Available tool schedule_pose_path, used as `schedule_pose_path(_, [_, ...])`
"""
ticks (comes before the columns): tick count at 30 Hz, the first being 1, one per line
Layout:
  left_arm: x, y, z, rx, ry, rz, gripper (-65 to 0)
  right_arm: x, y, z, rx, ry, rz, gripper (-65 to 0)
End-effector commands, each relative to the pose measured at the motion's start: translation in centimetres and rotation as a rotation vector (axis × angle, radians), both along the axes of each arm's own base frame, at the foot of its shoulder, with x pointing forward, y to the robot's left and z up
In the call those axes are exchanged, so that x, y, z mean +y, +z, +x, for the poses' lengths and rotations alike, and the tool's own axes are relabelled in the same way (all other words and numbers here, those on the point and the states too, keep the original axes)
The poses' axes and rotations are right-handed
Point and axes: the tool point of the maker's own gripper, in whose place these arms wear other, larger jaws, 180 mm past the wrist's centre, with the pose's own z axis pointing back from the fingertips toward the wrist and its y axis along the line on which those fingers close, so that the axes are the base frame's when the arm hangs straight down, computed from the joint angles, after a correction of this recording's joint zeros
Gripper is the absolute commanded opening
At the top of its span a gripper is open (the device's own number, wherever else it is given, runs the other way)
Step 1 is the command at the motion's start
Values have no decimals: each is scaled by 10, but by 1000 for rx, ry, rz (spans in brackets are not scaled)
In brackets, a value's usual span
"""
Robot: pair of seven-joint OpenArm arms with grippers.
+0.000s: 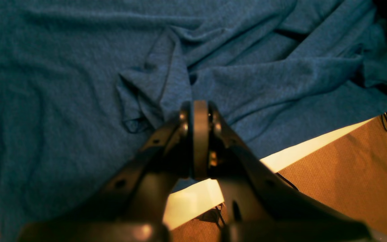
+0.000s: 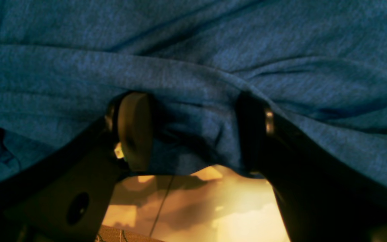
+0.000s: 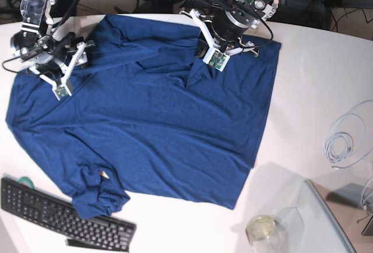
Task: Layout the t-shirt on the table in an organized manner, then fold the t-shirt properly
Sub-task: 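Pull the grasped fold with the left gripper toward the shirt edge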
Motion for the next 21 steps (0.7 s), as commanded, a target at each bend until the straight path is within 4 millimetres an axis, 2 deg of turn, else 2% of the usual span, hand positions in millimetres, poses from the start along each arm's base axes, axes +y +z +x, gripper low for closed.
schedule_pose_path(1, [-2,5,-2,-12,4,-12,-650,-4,5,5,-17,2,-10,-284])
schedule_pose_path(2, [-2,5,-5,-9,4,-14,-596,-4,5,5,-17,2,-10,-284])
schedule_pose_path(4, [-2,9,-9,-12,5,-18,-448,-4,5,5,-17,2,-10,-284])
schedule_pose_path(6, [1,16,-12,-26,-4,-12,-364,-4,5,6,-19,2,-10,-284])
schedule_pose_path(11, [1,47,-1,-106,6,-30,-359,-4,5,6,-19,2,-10,-284])
schedule_pose_path(12, [5,47,4,-115,20,-25,-359,-4,5,6,-19,2,-10,-284])
schedule_pose_path(13, [8,53,20,-149,37,-25,-354,-4,5,6,-19,2,-10,-284])
schedule_pose_path(18, [20,48,70,-134,126,0,-347,-4,5,6,-20,2,-10,-284])
schedule_pose_path(21, [18,35,89,-52,140,20,-265,-4,6,7,-22,5,-10,-284])
